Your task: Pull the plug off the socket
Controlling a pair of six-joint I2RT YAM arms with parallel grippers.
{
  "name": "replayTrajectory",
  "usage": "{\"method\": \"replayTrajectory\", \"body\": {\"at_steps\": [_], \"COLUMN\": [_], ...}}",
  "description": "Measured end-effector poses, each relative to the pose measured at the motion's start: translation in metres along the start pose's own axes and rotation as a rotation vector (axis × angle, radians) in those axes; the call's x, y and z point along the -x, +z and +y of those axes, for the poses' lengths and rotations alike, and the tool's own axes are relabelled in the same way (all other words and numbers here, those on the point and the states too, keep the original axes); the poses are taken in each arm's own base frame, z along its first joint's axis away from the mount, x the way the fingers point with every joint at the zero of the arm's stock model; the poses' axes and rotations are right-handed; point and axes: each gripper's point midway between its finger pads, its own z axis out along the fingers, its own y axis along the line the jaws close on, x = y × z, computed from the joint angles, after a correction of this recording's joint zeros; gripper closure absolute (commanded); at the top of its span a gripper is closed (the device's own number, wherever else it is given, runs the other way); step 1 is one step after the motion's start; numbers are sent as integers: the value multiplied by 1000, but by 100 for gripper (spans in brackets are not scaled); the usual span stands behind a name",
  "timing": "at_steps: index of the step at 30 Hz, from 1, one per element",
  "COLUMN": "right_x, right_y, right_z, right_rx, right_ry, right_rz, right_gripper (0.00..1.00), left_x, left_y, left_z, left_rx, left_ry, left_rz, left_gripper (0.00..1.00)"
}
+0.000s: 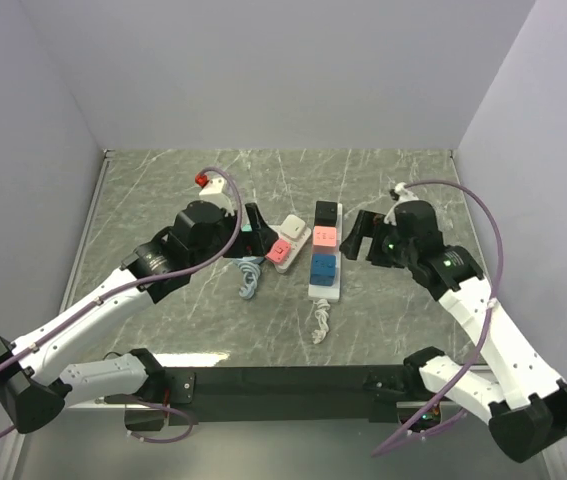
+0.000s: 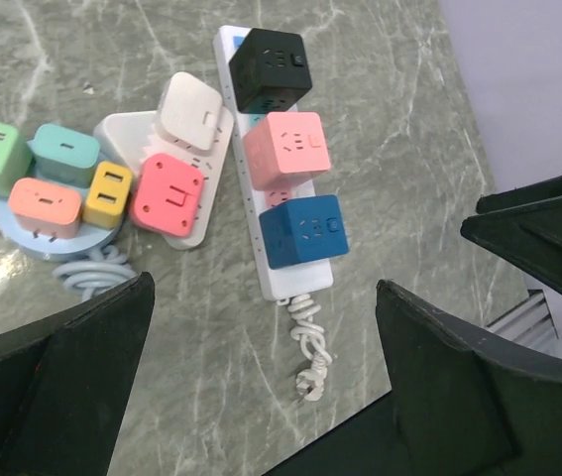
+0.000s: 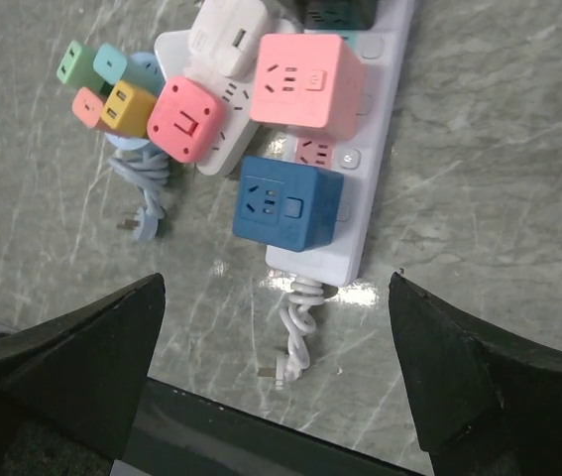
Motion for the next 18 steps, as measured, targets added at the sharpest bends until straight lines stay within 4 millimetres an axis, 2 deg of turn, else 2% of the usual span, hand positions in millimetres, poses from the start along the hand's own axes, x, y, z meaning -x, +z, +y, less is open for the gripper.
{"method": "replayTrajectory", "body": {"at_steps": [4, 6, 9, 12, 18], "right_x": [-4, -4, -11, -25, -52], "right_y": [11, 19, 44, 70, 106], "right_z": [18, 20, 20, 20, 15], "right_rx": [-17, -61, -162, -275, -396], "right_ry": [-50, -61, -93, -153, -195], "right_rz": [36, 58, 107, 165, 240], "right_gripper": [0, 0, 0, 0, 3], "left_x": [0, 3, 5, 4, -7], "left_y": [-4, -5, -7, -11, -21], "left_z": [14, 25, 44, 54, 58], "left_rx": [31, 55, 90, 103, 89], "left_ry": [-9, -28, -68, -100, -144], "left_rz": [-17, -31, -44, -53, -50], "left_gripper": [0, 1, 1, 1, 1]}}
